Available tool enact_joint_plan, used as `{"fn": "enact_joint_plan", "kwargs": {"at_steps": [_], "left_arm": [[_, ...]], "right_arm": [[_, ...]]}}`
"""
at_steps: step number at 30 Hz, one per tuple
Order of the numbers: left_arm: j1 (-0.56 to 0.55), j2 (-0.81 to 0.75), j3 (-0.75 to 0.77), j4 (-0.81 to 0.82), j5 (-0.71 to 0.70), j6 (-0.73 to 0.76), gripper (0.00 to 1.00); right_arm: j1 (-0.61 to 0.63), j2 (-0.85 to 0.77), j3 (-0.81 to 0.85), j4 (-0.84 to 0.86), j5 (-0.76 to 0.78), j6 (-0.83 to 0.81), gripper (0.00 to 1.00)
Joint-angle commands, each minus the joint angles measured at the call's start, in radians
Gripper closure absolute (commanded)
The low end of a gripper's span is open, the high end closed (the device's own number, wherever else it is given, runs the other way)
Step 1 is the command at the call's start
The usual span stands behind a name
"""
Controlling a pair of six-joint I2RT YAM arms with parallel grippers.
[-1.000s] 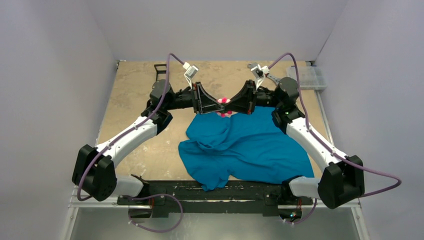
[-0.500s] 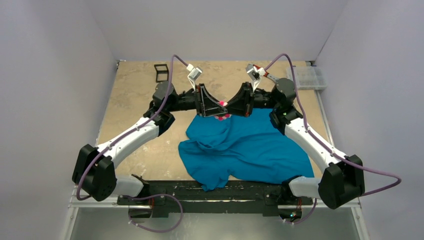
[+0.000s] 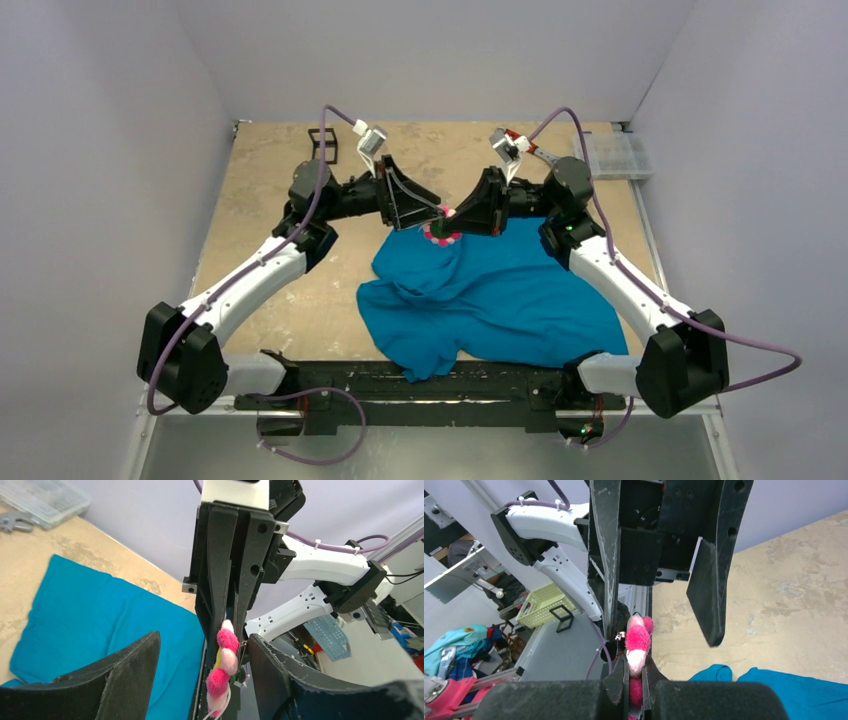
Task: Remove the brooch from the garment
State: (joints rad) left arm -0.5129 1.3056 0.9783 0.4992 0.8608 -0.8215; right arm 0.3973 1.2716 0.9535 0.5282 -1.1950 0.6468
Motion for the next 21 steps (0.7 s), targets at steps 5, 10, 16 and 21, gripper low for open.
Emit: {"fn": "enact_joint_plan", "kwargs": {"at_steps": [5, 10, 16, 21], "left_arm": [[0.053, -0.09, 0.022, -0.018, 0.025, 0.11, 0.34], [0.065, -0.11, 0.003, -0.061, 0.069, 0.174, 0.41], [0.062, -0.099, 0.01, -0.094, 0.095, 0.203, 0.47], [0.052, -0.098, 0.025, -0.116, 0.103, 0.249, 0.48]], "right_arm": [[-0.003, -0.001, -0.002, 0.01, -0.048, 0.004, 1.0], [-0.003, -0.003, 0.002, 0.017, -0.05, 0.012, 1.0], [-0.003, 0.0, -0.001, 0.058, -0.07, 0.047, 1.0], [-0.002, -0.013, 0.007, -0.004, -0.034, 0.001, 1.0]]}}
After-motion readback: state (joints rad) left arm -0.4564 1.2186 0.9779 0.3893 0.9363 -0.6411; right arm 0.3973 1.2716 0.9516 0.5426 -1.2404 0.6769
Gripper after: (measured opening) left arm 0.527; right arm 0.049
